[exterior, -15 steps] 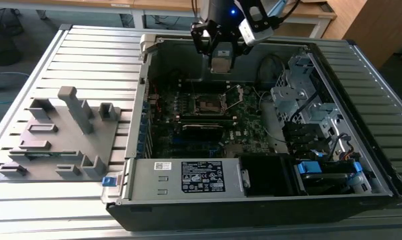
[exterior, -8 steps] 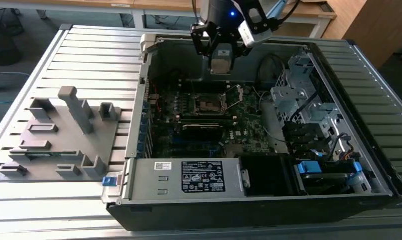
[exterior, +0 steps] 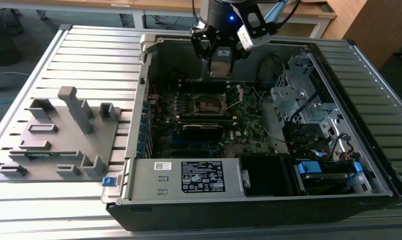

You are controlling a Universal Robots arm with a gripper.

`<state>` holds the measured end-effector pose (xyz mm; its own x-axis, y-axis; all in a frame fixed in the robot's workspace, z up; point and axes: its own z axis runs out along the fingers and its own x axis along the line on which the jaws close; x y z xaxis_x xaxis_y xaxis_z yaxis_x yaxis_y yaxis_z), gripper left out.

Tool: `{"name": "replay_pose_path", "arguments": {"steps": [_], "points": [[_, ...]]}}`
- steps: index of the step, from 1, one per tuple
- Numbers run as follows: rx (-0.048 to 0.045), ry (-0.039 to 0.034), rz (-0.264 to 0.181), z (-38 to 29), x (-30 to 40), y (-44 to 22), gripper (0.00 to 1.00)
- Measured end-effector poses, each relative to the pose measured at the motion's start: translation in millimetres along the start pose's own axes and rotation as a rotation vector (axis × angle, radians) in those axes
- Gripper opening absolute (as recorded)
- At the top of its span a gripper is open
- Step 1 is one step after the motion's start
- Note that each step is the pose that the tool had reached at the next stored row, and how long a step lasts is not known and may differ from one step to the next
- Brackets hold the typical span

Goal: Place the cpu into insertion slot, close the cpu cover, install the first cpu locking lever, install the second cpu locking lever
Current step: 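Place the cpu into insertion slot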

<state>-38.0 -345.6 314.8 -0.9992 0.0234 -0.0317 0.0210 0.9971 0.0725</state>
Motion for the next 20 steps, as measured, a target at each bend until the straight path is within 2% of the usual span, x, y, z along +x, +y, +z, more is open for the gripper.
{"name": "replay_pose_path", "arguments": {"steps": [20], "points": [[-0.0003, -0.0003, 0.000, 13.0, 3.2, -1.0, 0.54]]}}
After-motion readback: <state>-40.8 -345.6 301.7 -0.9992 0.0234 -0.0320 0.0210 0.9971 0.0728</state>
